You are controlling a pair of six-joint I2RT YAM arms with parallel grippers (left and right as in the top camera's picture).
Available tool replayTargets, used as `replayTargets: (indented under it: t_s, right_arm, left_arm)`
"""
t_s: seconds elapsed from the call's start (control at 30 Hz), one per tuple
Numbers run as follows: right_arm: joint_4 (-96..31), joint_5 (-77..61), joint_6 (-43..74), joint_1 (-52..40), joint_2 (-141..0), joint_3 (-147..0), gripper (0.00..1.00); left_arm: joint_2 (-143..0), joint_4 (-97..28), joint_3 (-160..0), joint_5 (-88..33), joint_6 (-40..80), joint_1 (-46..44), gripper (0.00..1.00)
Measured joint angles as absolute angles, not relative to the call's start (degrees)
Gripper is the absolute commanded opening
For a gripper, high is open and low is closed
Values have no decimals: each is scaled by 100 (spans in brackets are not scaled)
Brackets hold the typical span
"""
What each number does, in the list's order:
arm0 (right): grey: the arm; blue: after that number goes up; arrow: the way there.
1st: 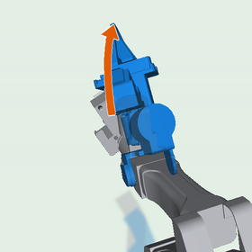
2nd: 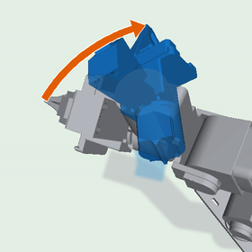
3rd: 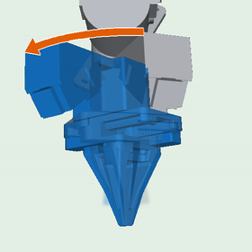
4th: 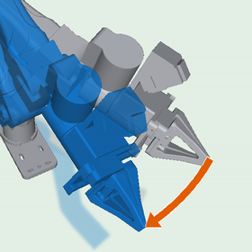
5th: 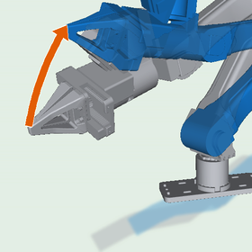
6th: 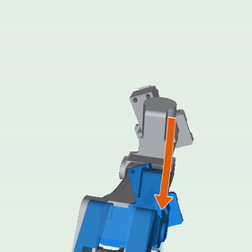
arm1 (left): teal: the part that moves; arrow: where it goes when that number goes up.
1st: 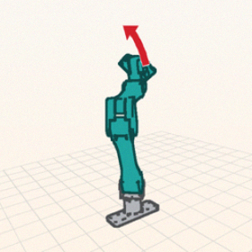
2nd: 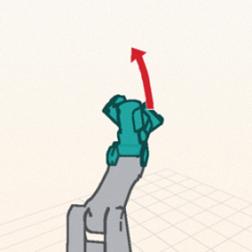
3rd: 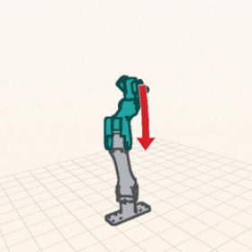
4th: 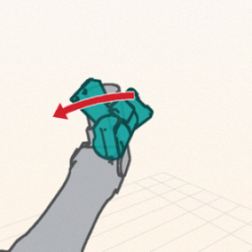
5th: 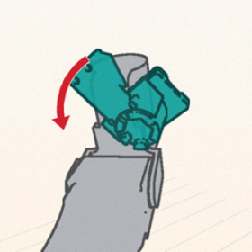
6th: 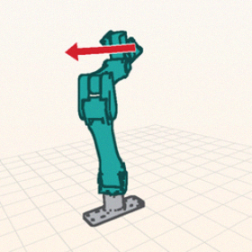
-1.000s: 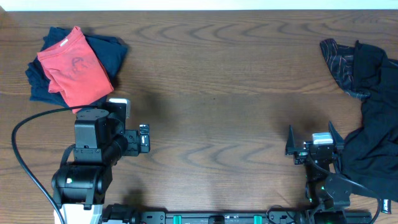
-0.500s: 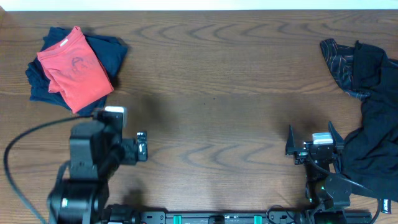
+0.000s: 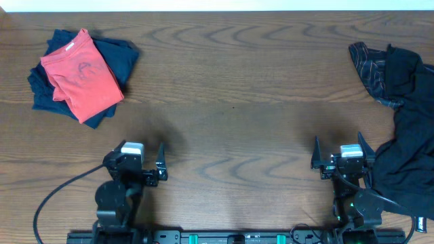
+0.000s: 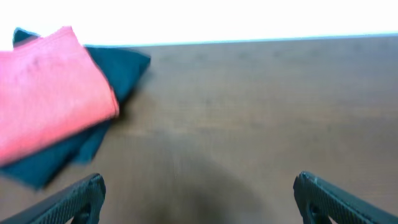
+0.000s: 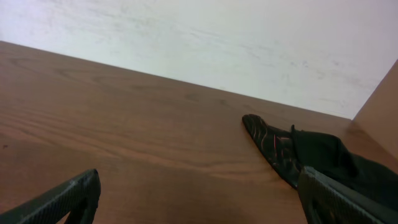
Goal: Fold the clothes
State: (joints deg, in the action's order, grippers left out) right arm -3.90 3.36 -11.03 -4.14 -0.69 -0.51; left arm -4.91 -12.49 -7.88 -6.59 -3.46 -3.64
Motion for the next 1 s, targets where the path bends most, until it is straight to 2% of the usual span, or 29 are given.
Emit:
replayTargets:
  t_s: [0.23, 1.0]
  right_arm:
    - [-388, 333, -1103, -414, -69, -49, 99]
    - [-388, 336, -1103, -414, -69, -49, 99]
  left_arm:
    - [-69, -126, -130, -576, -349, -360, 98]
    - [-62, -110, -123, -558, -349, -360, 98]
